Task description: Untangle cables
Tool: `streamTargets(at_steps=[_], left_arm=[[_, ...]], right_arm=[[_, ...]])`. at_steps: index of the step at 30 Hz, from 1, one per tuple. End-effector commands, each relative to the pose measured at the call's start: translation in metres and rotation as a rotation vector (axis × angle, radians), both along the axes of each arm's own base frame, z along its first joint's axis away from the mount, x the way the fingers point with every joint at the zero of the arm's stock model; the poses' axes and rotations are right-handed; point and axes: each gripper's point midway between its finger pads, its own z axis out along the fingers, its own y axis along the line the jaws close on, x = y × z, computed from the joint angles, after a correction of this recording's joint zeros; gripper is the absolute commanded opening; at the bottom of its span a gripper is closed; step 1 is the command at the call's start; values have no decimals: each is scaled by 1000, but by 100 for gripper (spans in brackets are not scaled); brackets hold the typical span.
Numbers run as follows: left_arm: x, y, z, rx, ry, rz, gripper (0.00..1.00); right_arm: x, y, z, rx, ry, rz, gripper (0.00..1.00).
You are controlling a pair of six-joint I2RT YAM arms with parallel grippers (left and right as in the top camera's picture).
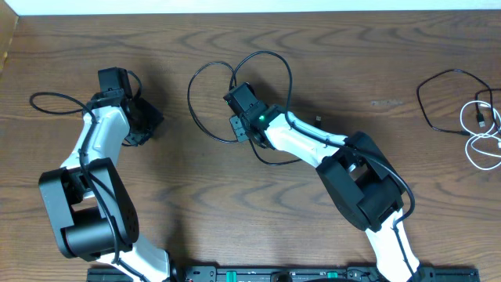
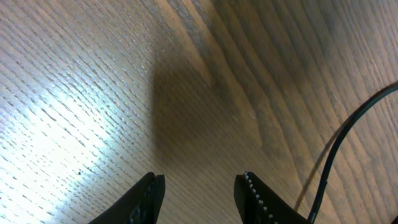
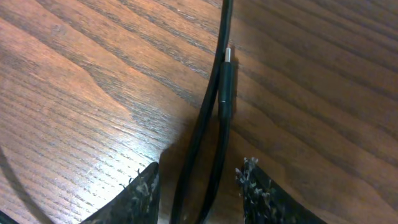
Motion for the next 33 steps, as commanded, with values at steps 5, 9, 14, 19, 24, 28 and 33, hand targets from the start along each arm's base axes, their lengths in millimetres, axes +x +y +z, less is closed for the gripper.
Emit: streamTargets(at_steps=[5, 9, 14, 19, 24, 28, 33], left_arm=[[-3, -1, -4, -3, 15, 4, 42], [-3, -1, -4, -3, 15, 4, 42], [-3, -1, -4, -3, 15, 4, 42], [-3, -1, -4, -3, 15, 4, 42], [-3, -1, -4, -3, 15, 4, 42], [-3, -1, -4, -3, 15, 4, 42], [-3, -1, -4, -3, 15, 4, 42]], right_arm=[[-3, -7, -11, -35, 11, -12, 10], [0, -5, -7, -22, -4, -14, 1], [14, -2, 36, 39, -83, -14, 1], [27, -1, 121, 116, -248, 35, 1], [25, -5, 226, 207, -457, 87, 1], [15, -23, 300, 234, -615, 80, 4], [4, -60, 362, 192, -768, 10, 1]])
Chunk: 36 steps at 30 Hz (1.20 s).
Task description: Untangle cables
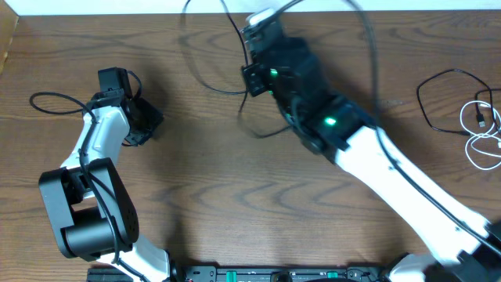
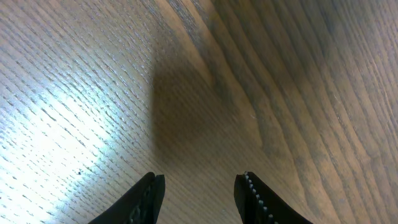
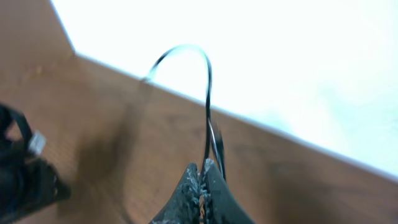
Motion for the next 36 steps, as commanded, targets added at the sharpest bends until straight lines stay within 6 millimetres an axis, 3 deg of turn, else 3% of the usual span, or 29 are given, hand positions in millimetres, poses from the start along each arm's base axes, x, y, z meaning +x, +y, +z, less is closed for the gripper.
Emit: streamTargets(at_steps=[1, 5, 8, 9, 11, 12, 15, 17, 21, 23, 24, 27, 28, 36], left_arm=[[-3, -1, -4, -3, 15, 4, 42], [-3, -1, -4, -3, 15, 4, 42], [-3, -1, -4, -3, 15, 4, 42], [-3, -1, -4, -3, 15, 4, 42], [-3, -1, -4, -3, 16, 4, 42], [-3, -1, -4, -3, 15, 4, 42], [-3, -1, -4, -3, 16, 4, 42], [-3, -1, -4, -3, 16, 4, 42], [-3, -1, -4, -3, 16, 4, 42], [-3, -1, -4, -3, 15, 4, 42], [-3, -1, -4, -3, 16, 4, 42], [-3, -1, -4, -3, 15, 4, 42], [-3, -1, -4, -3, 15, 4, 42], [-3, -1, -4, -3, 15, 4, 42]], right_arm=[[-2, -26, 26, -79, -94, -73, 1], [-10, -33, 44, -106, -147, -66, 1], [-9, -33, 41, -112, -140, -69, 1], [-8, -33, 37, -122, -129, -67, 6], [-6, -30, 25, -145, -104, -64, 33], [-5, -29, 18, -159, -88, -62, 41], [-1, -26, 1, -193, -51, -57, 48], [3, -21, -16, -220, -22, -51, 58], [14, -12, -52, -268, 37, -46, 87], [17, -6, -68, -271, 69, -38, 94], [15, 7, -87, -269, 113, 16, 95], [14, 23, -114, -281, 164, 87, 85], [18, 27, -133, -303, 186, 90, 81], [26, 33, -218, -495, 265, 157, 72]])
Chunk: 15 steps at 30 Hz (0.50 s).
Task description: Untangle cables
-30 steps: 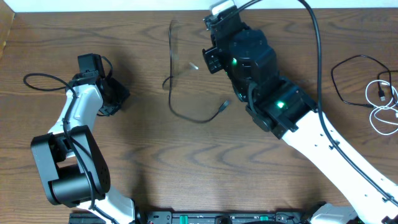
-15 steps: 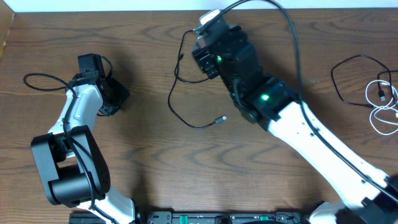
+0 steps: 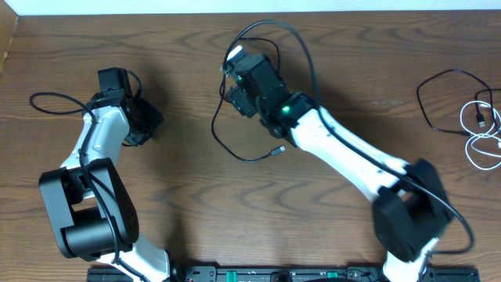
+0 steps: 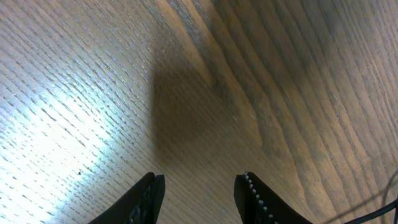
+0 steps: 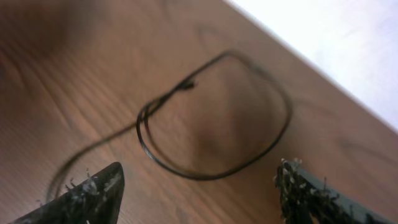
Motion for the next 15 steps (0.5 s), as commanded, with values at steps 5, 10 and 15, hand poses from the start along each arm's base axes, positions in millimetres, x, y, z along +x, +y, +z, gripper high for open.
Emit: streamTargets(at_steps=[5, 10, 15], left_arm=[[-3, -1, -4, -3, 15, 4, 42], [-3, -1, -4, -3, 15, 4, 42], [-3, -1, -4, -3, 15, 4, 42]], right_arm=[[-1, 4, -69, -134, 80, 68, 70], [-9, 13, -98, -125, 149, 120, 73], [-15, 26, -110, -81, 189, 177, 77]])
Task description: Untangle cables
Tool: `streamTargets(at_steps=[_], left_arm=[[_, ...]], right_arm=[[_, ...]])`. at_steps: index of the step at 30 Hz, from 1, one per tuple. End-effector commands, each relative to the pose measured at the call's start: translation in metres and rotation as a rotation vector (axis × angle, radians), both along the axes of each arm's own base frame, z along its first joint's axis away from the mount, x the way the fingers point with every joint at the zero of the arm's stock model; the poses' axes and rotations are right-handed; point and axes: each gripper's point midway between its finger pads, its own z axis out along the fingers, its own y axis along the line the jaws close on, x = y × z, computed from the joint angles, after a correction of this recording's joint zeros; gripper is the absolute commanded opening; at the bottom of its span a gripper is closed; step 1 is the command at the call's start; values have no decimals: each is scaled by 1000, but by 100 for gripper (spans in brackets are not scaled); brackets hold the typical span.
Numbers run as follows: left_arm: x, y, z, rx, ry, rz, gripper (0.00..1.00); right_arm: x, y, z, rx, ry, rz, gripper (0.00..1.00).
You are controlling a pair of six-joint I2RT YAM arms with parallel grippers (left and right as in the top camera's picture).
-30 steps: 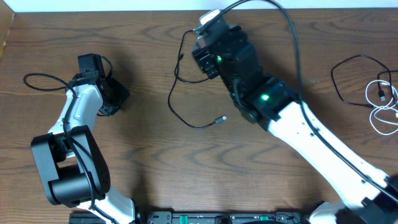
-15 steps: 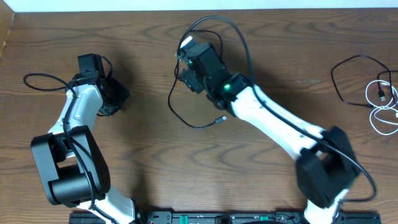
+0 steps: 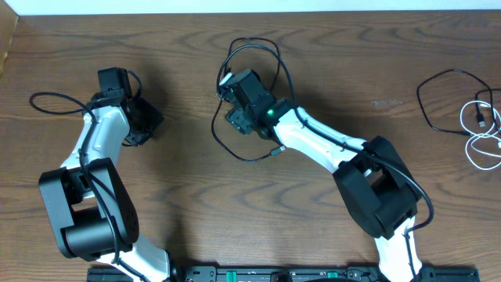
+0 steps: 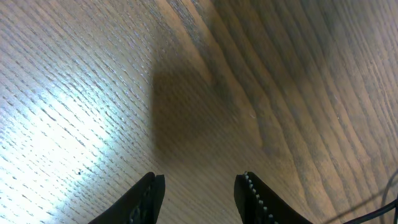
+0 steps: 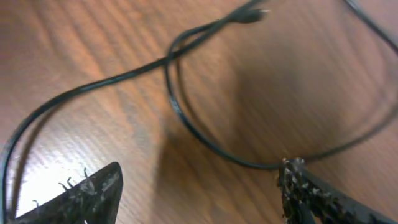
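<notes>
A black cable (image 3: 221, 137) lies in loose loops at mid-table, its plug end (image 3: 275, 150) toward the near side. My right gripper (image 3: 233, 98) hovers over the loops, and another loop (image 3: 254, 45) lies beyond it. In the right wrist view the gripper (image 5: 199, 193) is wide open, nothing between its fingers. Below it the cable (image 5: 205, 140) crosses itself, with a plug (image 5: 252, 14) at the top. My left gripper (image 3: 149, 121) rests at the left, open (image 4: 199, 199) over bare wood. A sliver of cable (image 4: 379, 208) shows at the corner.
At the right edge lie another black cable (image 3: 438, 98) and a coiled white cable (image 3: 481, 141). The table's far edge (image 3: 352, 11) runs along the top. A thin black lead (image 3: 47, 98) loops beside the left arm.
My right gripper, still open, has come down closer to the black cable and the arm has drawn back. The cable's far loop lies smaller and nearer the gripper. The left arm has not moved.
My right gripper was open low over the cable, strands and a plug between its fingers. Then it was shut on the cable, raised high toward the far edge. Then it was open with the cable lying in new loops, and now hovers low over them.
</notes>
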Motion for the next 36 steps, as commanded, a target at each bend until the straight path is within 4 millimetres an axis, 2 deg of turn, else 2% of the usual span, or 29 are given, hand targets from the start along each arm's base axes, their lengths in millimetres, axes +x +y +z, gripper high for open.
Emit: streamTargets(at_steps=[1, 9, 15, 19, 21, 22, 25, 28, 32, 36], left_arm=[[-3, -1, -4, -3, 16, 4, 42], [-3, -1, -4, -3, 15, 4, 42], [-3, -1, -4, -3, 15, 4, 42], [-3, -1, -4, -3, 15, 4, 42], [-3, -1, -4, -3, 15, 4, 42], [-3, -1, -4, -3, 15, 4, 42], [-3, -1, -4, -3, 15, 4, 42], [-3, -1, -4, -3, 15, 4, 42], [-3, -1, -4, -3, 15, 4, 42], [-3, -1, -4, -3, 15, 4, 42]], right_arm=[[-5, 12, -13, 28, 32, 50, 77], [3, 11, -30, 27, 33, 40, 81], [12, 7, -45, 30, 31, 23, 73], [14, 5, -56, 25, 37, 18, 72], [15, 5, -62, 23, 39, 17, 66], [14, 5, -66, 20, 44, 17, 59], [14, 4, -69, 16, 49, 17, 30], [9, 5, -71, 34, 78, -19, 13], [-5, 4, -79, 54, 161, -99, 2], [-38, 11, -91, 104, 339, -151, 5]])
